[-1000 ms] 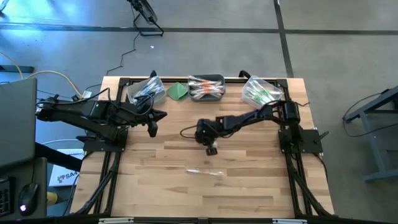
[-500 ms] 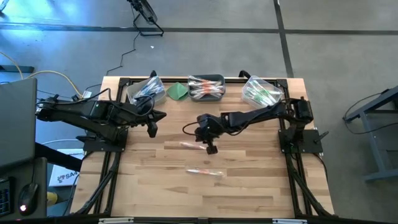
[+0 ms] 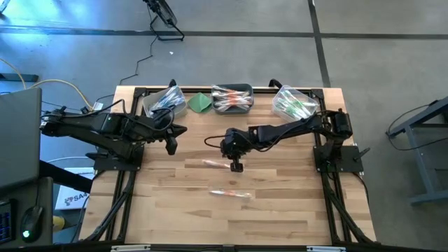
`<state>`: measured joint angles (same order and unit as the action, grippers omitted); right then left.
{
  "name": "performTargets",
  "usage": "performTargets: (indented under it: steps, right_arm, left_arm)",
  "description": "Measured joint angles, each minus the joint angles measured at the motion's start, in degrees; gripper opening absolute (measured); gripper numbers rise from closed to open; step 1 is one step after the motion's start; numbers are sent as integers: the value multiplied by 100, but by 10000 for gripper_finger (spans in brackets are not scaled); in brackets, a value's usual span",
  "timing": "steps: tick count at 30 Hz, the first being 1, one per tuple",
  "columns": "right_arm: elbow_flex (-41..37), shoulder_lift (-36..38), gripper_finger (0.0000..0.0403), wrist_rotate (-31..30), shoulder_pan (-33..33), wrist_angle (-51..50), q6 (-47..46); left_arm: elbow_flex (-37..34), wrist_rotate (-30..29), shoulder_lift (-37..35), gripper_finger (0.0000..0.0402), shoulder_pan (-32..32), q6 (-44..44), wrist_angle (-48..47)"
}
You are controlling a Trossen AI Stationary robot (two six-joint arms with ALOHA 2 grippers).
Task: Pick & Place Toothbrushes
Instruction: Put the top orange toothbrush into the blue bin
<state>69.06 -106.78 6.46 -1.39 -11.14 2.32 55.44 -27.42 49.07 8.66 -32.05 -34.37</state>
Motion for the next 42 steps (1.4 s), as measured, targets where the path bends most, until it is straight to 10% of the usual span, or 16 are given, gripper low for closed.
performTargets:
  steps: [14, 27, 42]
  right_arm:
    - [0, 0, 11, -62, 44, 251, -758]
    - [-2, -64, 156, -344, 328, 246, -227]
    - [0, -824, 165, -53, 328, 370, -207]
  left_arm:
    - [0, 204, 0, 0, 1, 459, 33]
    - [0, 175, 0, 0, 1, 761, 46]
    - [0, 140, -2, 0, -2, 756, 82]
